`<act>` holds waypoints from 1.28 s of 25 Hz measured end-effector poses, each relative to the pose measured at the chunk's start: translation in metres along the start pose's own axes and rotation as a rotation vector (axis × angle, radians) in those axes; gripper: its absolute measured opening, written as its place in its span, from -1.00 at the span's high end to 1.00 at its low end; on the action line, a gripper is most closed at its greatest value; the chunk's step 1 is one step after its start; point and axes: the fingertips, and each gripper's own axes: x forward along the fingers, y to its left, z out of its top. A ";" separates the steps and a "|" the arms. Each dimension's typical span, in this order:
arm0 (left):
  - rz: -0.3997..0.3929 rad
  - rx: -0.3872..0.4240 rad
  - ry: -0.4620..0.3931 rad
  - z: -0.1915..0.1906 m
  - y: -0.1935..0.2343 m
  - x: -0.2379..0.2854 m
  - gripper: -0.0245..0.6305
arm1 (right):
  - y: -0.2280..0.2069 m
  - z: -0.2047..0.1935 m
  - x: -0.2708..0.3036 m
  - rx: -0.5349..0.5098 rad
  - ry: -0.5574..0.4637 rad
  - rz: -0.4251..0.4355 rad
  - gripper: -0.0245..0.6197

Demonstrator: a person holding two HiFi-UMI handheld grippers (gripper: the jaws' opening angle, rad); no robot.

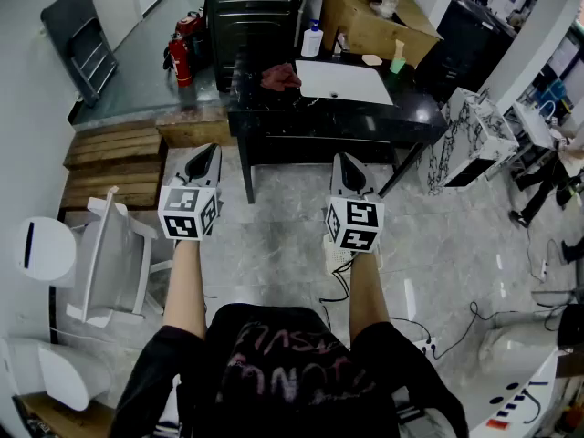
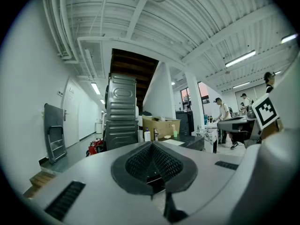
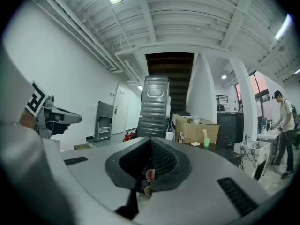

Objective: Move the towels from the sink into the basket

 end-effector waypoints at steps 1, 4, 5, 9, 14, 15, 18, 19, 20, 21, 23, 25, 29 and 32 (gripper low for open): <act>0.001 -0.002 0.000 0.000 0.001 0.001 0.88 | 0.000 0.000 0.001 0.002 0.000 0.001 0.88; 0.002 -0.008 0.001 0.001 0.003 0.002 0.88 | 0.000 0.001 0.003 0.004 0.001 0.002 0.88; 0.001 -0.007 0.002 0.001 0.004 0.002 0.88 | 0.001 0.001 0.003 0.004 0.001 0.002 0.88; -0.007 -0.001 0.003 -0.001 0.001 0.003 0.88 | 0.004 0.000 0.004 0.000 0.002 0.006 0.88; -0.022 -0.008 0.020 -0.008 -0.001 0.007 0.88 | 0.007 -0.001 0.005 -0.031 0.003 0.000 0.88; -0.025 -0.012 0.025 -0.010 -0.001 0.007 0.88 | 0.008 -0.002 0.004 -0.034 0.006 0.000 0.88; -0.033 -0.009 0.035 -0.014 -0.002 0.008 0.88 | 0.010 -0.005 0.002 -0.028 0.015 -0.003 0.88; -0.038 -0.003 0.036 -0.014 -0.002 0.009 0.88 | 0.010 -0.007 0.001 -0.027 0.018 -0.006 0.88; -0.043 0.003 0.035 -0.013 -0.003 0.010 0.88 | 0.010 -0.008 0.001 -0.026 0.021 -0.006 0.88; -0.048 0.007 0.033 -0.013 -0.004 0.011 0.88 | 0.011 -0.011 0.000 -0.024 0.026 -0.006 0.88; -0.057 0.009 0.031 -0.012 -0.005 0.013 0.88 | 0.013 -0.015 0.001 -0.021 0.033 -0.006 0.88; -0.063 0.010 0.034 -0.012 -0.006 0.017 0.88 | 0.013 -0.016 0.004 -0.019 0.037 -0.007 0.88; -0.064 0.002 0.051 -0.020 -0.003 0.029 0.88 | 0.012 -0.016 0.018 -0.021 0.031 0.003 0.88; -0.062 -0.007 0.060 -0.026 0.002 0.042 0.88 | 0.008 -0.017 0.034 -0.019 0.028 0.004 0.88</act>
